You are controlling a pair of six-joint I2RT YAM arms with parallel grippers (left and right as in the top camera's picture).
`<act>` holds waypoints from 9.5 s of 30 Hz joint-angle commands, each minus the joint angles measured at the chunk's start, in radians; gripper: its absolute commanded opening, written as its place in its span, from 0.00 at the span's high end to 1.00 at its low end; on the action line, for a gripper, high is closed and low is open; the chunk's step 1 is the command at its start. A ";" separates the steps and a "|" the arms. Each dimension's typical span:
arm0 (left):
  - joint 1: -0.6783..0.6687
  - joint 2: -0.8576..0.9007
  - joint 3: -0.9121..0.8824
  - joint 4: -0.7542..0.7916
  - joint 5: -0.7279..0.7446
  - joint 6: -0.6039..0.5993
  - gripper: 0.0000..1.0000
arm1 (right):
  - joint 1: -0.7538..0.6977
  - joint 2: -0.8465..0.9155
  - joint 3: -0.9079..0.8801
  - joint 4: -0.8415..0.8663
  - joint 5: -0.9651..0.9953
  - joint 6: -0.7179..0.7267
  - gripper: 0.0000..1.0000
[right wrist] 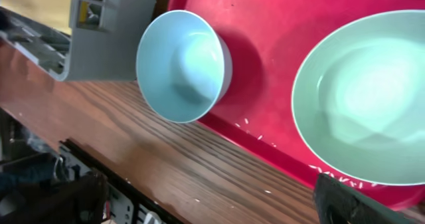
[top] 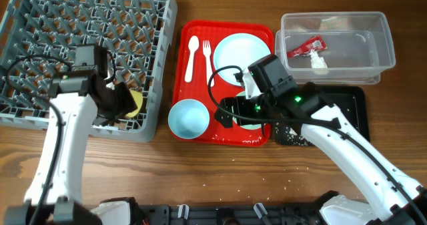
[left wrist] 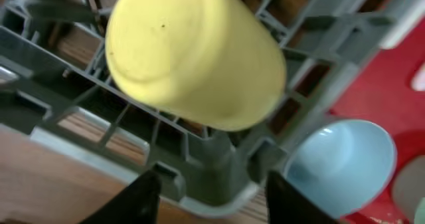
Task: Sort waste into correct bins and load items into the dishwasher rack
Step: 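Lower the yellow cup into the dish rack with the left gripper and release, then withdraw the right gripper to the right side and retract the left gripper, then reach the left gripper to the white spoon on the red tray and grasp it, then lift the white spoon with the left gripper toward the dish rack, then lower the white spoon into the dish rack and open the left gripper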
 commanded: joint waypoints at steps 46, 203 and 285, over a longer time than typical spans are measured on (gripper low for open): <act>-0.069 -0.617 0.241 -0.193 0.203 0.398 0.00 | 0.001 -0.371 0.019 0.026 0.245 0.031 0.00; -0.390 0.344 0.212 0.562 -0.474 0.529 0.82 | -0.488 -1.403 -1.122 0.866 0.111 -0.338 0.00; -0.226 0.267 0.209 0.460 -0.350 0.521 0.89 | -0.488 -1.403 -1.122 0.866 0.111 -0.337 0.00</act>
